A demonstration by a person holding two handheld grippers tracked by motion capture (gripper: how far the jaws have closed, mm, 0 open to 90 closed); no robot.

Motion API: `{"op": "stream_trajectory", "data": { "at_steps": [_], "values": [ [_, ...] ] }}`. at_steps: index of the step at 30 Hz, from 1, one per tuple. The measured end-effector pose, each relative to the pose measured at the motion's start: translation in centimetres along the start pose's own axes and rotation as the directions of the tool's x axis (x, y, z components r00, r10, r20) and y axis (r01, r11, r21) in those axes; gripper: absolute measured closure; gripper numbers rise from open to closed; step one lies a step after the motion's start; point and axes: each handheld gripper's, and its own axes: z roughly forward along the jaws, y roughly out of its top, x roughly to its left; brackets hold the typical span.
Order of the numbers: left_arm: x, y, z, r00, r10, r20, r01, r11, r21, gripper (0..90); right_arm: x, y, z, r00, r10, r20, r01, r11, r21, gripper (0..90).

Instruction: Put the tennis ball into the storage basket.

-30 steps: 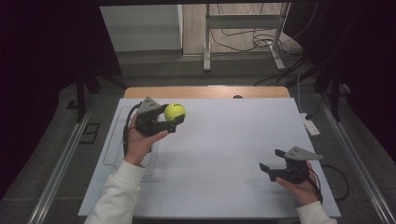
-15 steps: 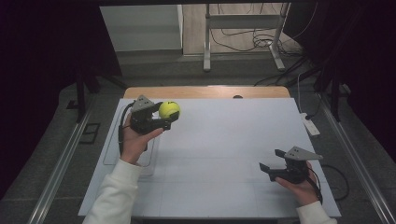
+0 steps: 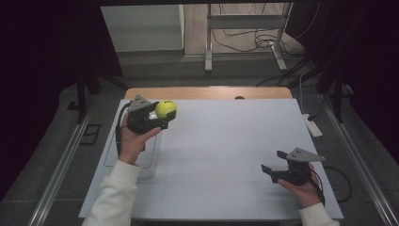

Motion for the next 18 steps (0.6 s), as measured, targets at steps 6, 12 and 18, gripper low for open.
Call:
{"op": "stream_trajectory", "data": {
  "at_steps": [6,12,18],
  "values": [
    [0.4,0.0,-0.2,0.9999,-0.008,-0.008,0.008,0.9999,-0.006,26.9,0.0,0.0,0.0,1.0000,0.000,0.001,0.000,1.000,0.000,13.9],
    [0.8,0.0,-0.3,0.9998,-0.015,-0.016,0.015,0.9999,-0.007,26.9,0.0,0.0,0.0,1.0000,0.002,0.001,-0.002,1.000,0.000,14.0],
    [1.1,-0.1,-0.5,0.9994,-0.025,-0.023,0.024,0.9996,-0.011,26.9,0.0,0.0,0.0,1.0000,0.002,0.000,-0.002,1.000,0.000,14.0]
  ]
}}
